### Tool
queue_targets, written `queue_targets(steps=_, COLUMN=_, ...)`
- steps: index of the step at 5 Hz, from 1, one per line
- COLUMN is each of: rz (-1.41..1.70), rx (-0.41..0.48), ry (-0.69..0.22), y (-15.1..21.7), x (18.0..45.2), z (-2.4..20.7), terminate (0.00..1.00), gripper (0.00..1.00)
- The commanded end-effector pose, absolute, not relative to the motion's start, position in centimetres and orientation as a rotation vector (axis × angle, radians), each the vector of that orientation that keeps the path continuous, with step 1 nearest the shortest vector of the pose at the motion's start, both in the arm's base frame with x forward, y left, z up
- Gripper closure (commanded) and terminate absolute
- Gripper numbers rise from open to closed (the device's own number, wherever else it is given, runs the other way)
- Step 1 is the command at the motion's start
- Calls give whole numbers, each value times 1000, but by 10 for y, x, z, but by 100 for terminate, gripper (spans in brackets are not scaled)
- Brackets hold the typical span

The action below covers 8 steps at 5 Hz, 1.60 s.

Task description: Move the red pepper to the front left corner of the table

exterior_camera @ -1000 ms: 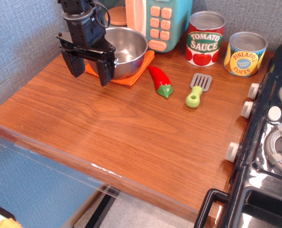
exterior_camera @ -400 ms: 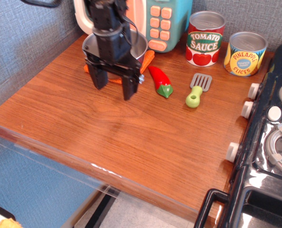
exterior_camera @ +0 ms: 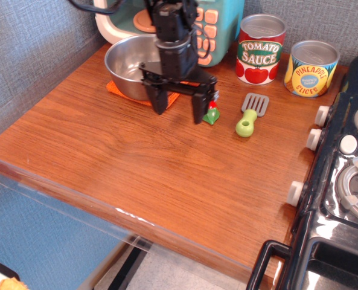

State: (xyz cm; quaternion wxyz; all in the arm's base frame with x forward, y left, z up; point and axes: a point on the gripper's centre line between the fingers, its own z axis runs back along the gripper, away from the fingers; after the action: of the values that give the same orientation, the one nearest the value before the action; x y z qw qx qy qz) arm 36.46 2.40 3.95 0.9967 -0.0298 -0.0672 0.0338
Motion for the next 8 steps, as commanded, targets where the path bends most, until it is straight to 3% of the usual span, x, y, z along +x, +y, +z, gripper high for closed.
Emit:
queue_targets(steps=1, rz=275, rx=-63, ry=-182, y=19, x=402, z=49, terminate=0, gripper=0)
queue_targets(steps=4, rz=357, rx=-11, ry=-174, y=7, x=417, z=23, terminate=0, gripper=0)
queue_targets(steps=5, rz=369, rx=17, ry=-182, y=5, x=415, z=14, terminate=0, gripper=100)
queue_targets(steps=7, rz=318, rx=49, ry=-166, y=0, x=410, z=19, terminate=0, gripper=100)
queue_targets(steps=8, rz=241, rx=23, ry=-222, y=1, x=418, z=51, terminate=0, gripper=100)
